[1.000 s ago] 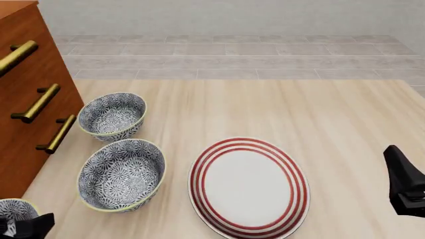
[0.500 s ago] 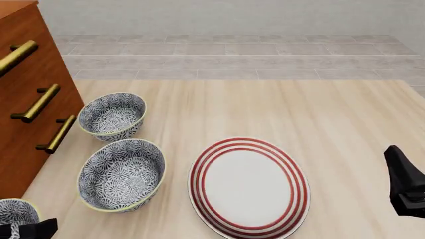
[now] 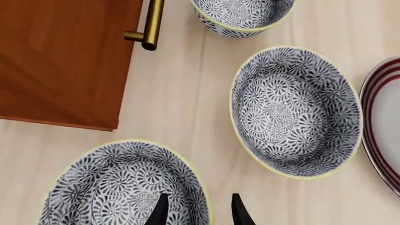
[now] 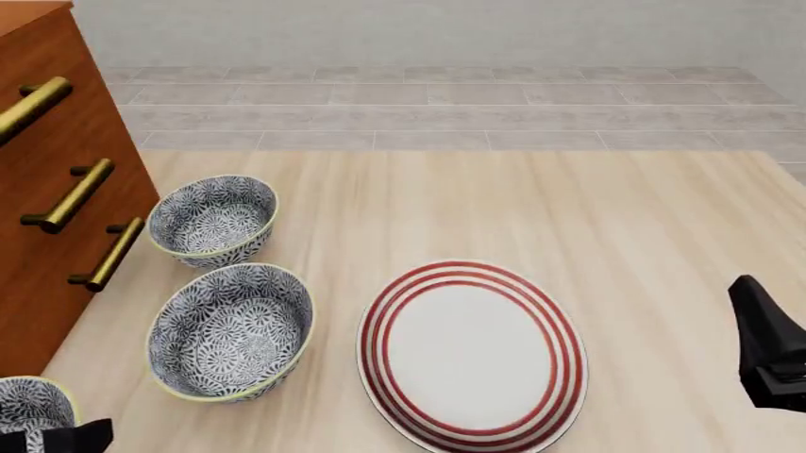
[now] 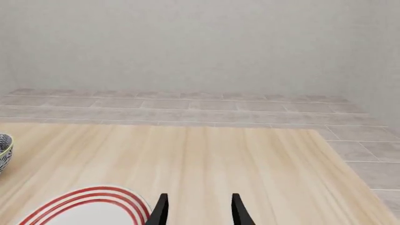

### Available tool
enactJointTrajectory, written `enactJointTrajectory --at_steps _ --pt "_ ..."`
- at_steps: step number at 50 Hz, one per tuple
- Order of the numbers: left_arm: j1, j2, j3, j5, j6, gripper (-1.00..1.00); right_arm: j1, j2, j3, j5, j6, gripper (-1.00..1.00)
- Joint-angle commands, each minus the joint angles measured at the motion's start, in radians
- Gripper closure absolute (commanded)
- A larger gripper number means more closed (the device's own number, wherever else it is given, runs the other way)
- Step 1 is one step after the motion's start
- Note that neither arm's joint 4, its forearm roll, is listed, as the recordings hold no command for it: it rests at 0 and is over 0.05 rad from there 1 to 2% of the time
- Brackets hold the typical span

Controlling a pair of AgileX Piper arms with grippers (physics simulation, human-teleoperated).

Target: Put the bowl at the front on the plate.

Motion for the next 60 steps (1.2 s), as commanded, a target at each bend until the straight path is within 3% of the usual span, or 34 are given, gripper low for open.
enactJointTrajectory --at_steps 1,56,57,60 --pt "-0.003 0.015 0.01 -0.019 -0.005 -1.0 -0.002 0.003 0.0 -0.003 0.001 -1.0" --pt "-0.02 0.015 0.051 -0.022 -0.02 -1.0 -0.003 0.005 0.001 -0.005 -0.001 -1.0" --pt "-0.005 0.021 0.057 -0.026 -0.003 1.0 -0.002 0.007 -0.001 -0.006 -0.001 -1.0" --pt "0.008 0.02 0.062 -0.03 0.012 1.0 -0.003 0.006 -0.001 -0.005 -0.001 -1.0"
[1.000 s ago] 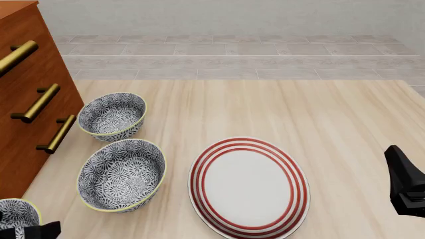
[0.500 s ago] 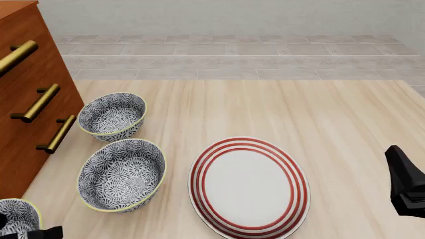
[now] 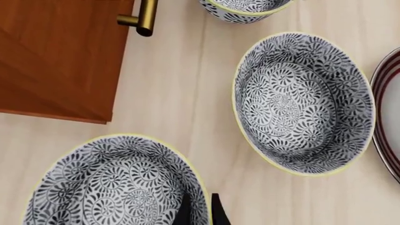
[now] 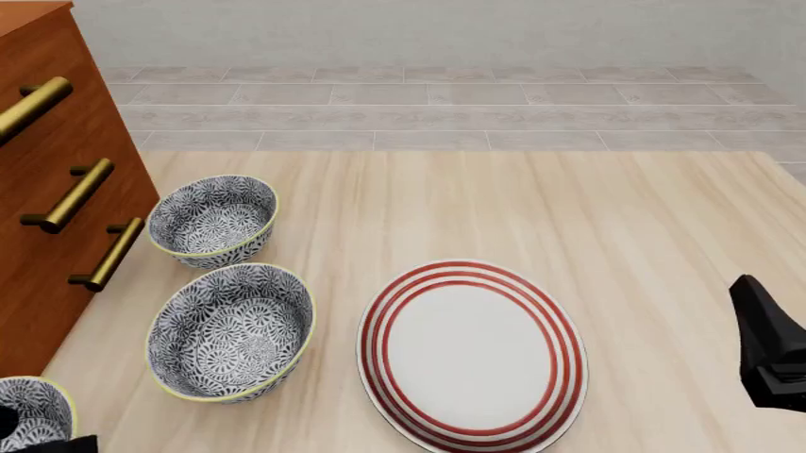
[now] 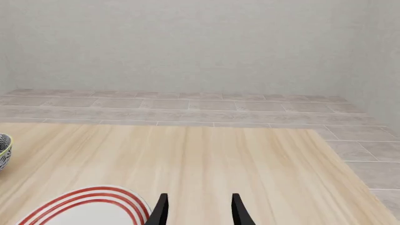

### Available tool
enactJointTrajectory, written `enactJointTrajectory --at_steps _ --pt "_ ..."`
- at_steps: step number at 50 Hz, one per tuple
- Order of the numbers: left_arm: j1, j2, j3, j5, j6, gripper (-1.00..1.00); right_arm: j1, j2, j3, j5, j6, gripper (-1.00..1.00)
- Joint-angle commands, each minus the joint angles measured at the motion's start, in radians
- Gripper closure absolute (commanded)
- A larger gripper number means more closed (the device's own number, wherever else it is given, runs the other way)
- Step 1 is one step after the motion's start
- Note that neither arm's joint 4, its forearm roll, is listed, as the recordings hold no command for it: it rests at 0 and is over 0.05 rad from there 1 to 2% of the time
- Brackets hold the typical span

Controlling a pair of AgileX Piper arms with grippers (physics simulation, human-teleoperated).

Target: Put the bowl at the front on the plate.

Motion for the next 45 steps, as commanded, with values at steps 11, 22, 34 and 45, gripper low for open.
enactJointTrajectory --at_steps 11,22,34,45 --pt "0.078 0.028 0.029 -0.039 0.085 1.0 -0.002 -0.003 0.001 0.001 0.003 -1.0" --pt "0.143 0.041 0.019 -0.073 0.172 1.0 -0.001 0.006 0.0 -0.007 0.004 -1.0" --pt "0.159 0.095 -0.032 -0.14 0.206 1.0 -0.001 -0.003 0.002 0.0 0.005 -1.0" --pt "0.182 0.131 -0.106 -0.187 0.246 1.0 -0.001 0.003 0.0 -0.004 0.007 -1.0"
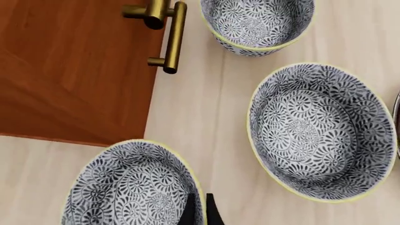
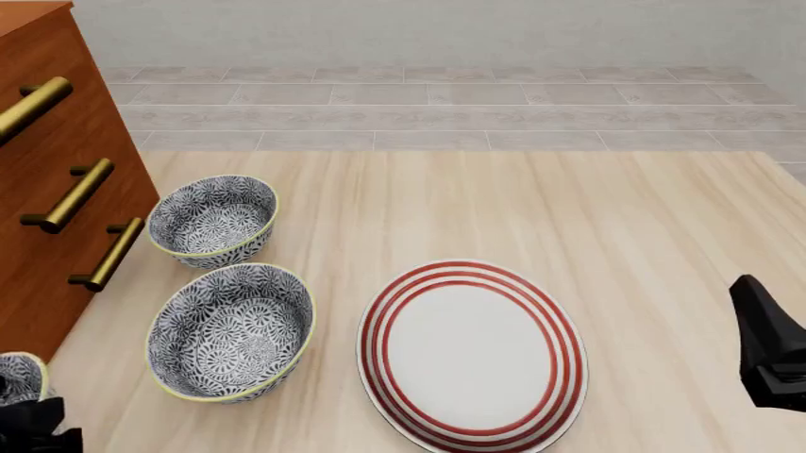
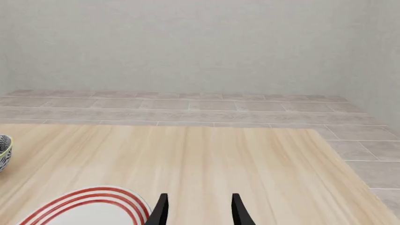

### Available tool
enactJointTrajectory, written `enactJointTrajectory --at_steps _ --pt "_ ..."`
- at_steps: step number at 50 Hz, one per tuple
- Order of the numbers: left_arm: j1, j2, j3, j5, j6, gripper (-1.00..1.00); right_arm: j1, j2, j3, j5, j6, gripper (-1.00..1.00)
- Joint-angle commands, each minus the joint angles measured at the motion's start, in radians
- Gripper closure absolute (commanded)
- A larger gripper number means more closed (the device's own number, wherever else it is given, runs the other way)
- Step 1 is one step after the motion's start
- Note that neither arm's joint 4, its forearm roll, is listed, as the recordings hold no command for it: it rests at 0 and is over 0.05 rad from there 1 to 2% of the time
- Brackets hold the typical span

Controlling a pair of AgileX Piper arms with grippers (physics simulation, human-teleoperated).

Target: Put the bowl at the front on the plate.

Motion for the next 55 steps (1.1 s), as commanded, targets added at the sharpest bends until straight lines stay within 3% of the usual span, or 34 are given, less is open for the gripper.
enactJointTrajectory --at_steps 1,10,11,13,19,34,55 --pt "0.02 0.037 -0.062 -0.048 0.038 1.0 0.0 0.004 -0.001 -0.003 0.001 -1.0" --pt "-0.007 0.067 -0.12 -0.064 0.016 1.0 0.0 0.003 -0.001 -0.002 0.001 -1.0" --pt "-0.02 0.101 -0.099 -0.099 -0.037 1.0 -0.001 0.003 -0.001 -0.002 0.001 -1.0" --pt "-0.023 0.099 -0.092 -0.13 -0.017 1.0 0.0 0.004 -0.001 -0.002 0.001 -1.0" --pt "-0.024 0.08 -0.209 -0.05 -0.008 1.0 0.0 0.003 -0.001 -0.002 0.001 -1.0" --pt "-0.072 0.107 -0.381 0.003 0.001 1.0 -0.001 0.007 0.001 -0.006 0.005 -1.0" --pt "-0.176 0.124 -0.496 0.005 0.073 1.0 -0.001 0.004 0.001 -0.003 0.004 -1.0"
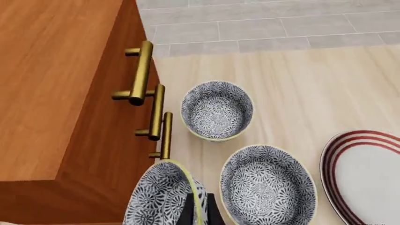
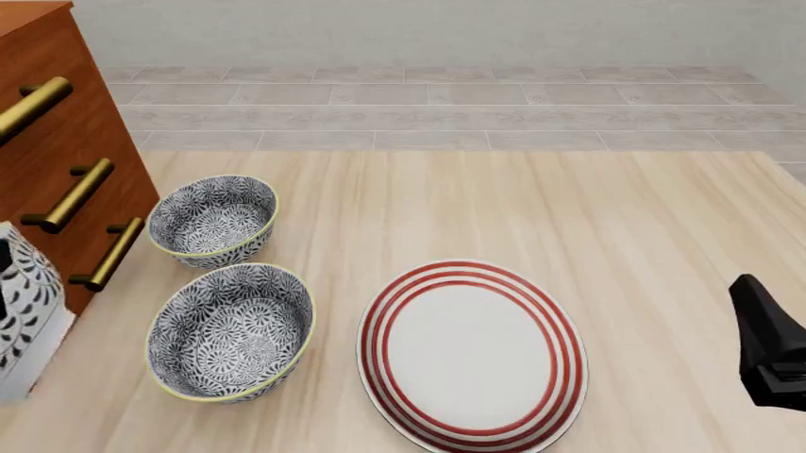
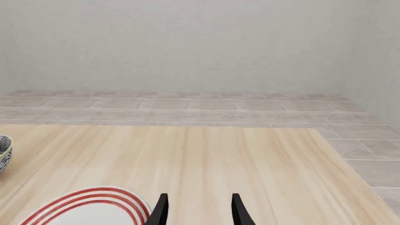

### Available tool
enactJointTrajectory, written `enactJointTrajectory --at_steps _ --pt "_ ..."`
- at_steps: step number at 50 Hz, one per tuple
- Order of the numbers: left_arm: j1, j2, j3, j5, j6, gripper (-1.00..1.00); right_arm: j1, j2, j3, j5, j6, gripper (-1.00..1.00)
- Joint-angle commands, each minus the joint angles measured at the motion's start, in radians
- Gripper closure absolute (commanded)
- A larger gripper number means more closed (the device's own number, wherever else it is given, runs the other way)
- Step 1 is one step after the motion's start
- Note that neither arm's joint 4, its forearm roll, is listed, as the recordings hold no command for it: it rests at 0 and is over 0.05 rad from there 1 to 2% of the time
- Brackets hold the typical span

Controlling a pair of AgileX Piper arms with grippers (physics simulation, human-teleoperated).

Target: Put the bowl at the front on the plate.

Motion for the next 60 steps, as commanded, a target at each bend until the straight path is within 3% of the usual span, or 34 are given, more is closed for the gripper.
enactJointTrajectory --at_steps 1,13,26,31,60 --pt "-0.056 0.008 -0.071 -0.009 0.044 1.0 -0.001 -0.004 0.0 0.004 0.0 -1.0" --pt "-0.072 0.017 -0.072 -0.026 0.073 1.0 0.0 0.011 -0.001 -0.01 0.0 -1.0" --pt "-0.179 -0.027 -0.091 -0.022 0.188 1.0 0.0 0.01 0.001 -0.009 0.0 -1.0" --pt "-0.222 -0.051 -0.075 -0.034 0.252 1.0 0.0 0.004 0.001 -0.003 0.002 -1.0" --pt "-0.386 -0.081 0.033 -0.146 0.424 1.0 -0.002 0.004 -0.001 -0.004 0.008 -1.0"
